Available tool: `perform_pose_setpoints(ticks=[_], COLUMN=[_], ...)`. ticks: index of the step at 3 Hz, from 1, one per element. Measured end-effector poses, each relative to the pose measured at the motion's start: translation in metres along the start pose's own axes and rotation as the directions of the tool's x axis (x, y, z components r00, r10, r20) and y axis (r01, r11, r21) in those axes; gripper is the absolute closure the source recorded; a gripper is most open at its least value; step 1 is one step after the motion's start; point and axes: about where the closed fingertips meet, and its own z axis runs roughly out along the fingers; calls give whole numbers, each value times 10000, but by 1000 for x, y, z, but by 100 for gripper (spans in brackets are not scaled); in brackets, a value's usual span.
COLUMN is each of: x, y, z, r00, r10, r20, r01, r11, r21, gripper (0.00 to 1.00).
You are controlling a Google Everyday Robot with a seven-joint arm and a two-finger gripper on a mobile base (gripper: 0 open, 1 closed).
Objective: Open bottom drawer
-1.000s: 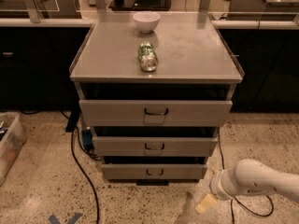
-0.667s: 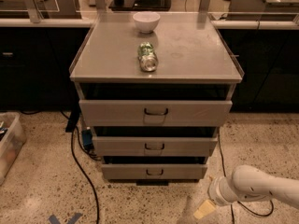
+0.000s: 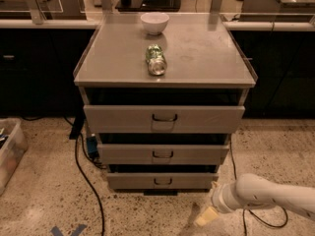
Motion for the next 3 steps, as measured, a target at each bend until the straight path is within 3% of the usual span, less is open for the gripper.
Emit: perform_pose_setpoints(ticks=[1, 2, 3], x=[-14, -6, 20], y=[-17, -29, -84], z=[37, 83, 107], r00=[9990, 9945, 9730], r10=[-78, 365, 1576], r20=[429, 979, 1686], r01=[80, -296, -1484], r11=[10000, 9971, 9867], r21=[-47, -708, -656], gripper=[0, 0, 0])
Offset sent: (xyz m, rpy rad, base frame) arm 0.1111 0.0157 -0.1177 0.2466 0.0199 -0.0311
